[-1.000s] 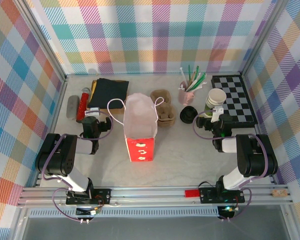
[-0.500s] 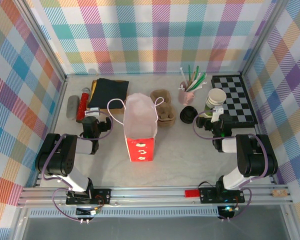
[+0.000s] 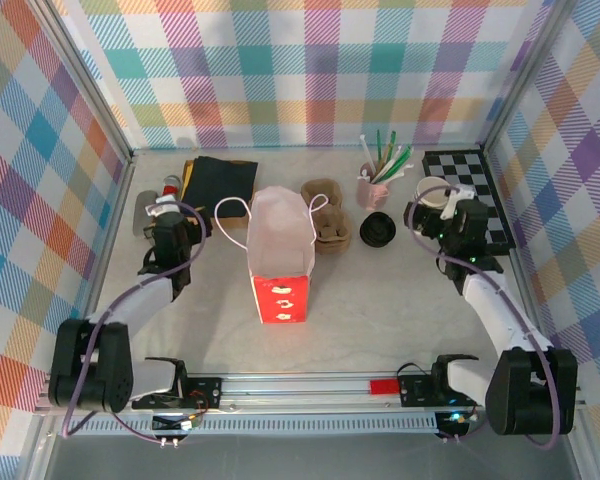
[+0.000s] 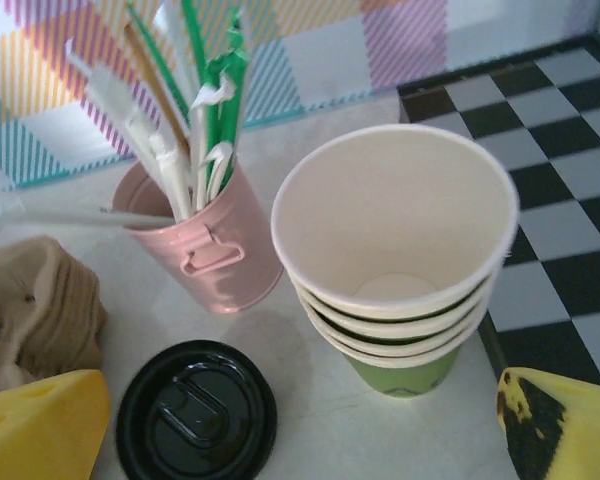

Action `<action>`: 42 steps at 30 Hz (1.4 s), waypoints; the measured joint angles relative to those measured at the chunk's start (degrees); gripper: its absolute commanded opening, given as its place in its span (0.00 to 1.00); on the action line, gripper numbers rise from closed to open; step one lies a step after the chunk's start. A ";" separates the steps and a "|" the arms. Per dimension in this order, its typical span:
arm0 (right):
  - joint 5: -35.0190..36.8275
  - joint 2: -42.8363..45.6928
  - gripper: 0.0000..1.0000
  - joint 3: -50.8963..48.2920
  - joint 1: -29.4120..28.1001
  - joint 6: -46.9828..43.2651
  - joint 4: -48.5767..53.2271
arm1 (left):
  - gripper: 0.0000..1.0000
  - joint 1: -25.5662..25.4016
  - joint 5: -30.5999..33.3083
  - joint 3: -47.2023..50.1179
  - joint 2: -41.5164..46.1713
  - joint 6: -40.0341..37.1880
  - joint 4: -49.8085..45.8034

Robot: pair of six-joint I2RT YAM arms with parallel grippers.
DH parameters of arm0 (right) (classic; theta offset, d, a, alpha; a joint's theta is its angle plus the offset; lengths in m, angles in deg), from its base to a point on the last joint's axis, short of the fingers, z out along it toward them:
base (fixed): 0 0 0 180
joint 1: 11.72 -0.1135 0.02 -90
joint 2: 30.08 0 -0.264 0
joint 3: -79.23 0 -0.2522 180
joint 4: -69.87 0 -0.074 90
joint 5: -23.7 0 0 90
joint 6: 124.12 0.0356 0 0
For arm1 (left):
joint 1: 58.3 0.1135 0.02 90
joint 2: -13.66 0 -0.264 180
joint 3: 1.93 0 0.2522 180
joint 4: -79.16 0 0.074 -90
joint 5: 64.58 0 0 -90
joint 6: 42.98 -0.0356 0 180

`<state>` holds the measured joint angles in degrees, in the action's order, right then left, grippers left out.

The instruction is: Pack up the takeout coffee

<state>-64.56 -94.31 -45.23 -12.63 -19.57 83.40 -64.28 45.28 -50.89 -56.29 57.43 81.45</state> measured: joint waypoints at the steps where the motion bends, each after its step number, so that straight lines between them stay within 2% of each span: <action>1: -0.02 0.00 0.99 0.94 0.07 1.27 2.49 | 0.99 0.00 0.11 -1.11 1.49 1.53 -2.91; 8: -0.76 -0.07 0.99 2.60 0.09 5.68 20.31 | 0.97 0.00 -2.36 -10.56 12.00 9.79 -24.22; 14: -0.92 0.81 0.99 5.92 -1.68 5.64 27.76 | 0.93 -0.92 -8.04 -17.97 18.01 12.72 -38.32; 19: -0.22 1.57 0.99 8.24 -6.34 5.55 31.65 | 0.91 -7.54 -11.52 -21.77 21.62 13.09 -48.57; 23: 0.92 3.02 1.00 8.61 -8.13 5.53 34.12 | 0.88 -13.07 -13.97 -25.83 28.68 14.23 -57.79; 26: 1.73 4.11 1.00 9.16 -8.17 5.53 36.00 | 0.87 -14.58 -18.10 -31.82 32.96 14.21 -62.82; 30: 2.40 4.76 0.99 10.64 -8.17 5.55 37.68 | 0.86 -14.64 -26.73 -36.37 37.79 13.46 -68.26; 35: 2.82 5.18 0.99 11.58 -8.35 5.60 38.99 | 0.82 -14.64 -35.34 -34.40 39.58 12.39 -74.34; 42: 3.82 4.76 0.98 12.02 -8.98 5.62 40.30 | 0.79 -14.64 -41.44 -20.31 47.06 14.51 -76.67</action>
<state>-60.74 -89.55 -33.21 -21.61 -13.96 123.71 -78.92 3.84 -71.20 -9.23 71.94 4.78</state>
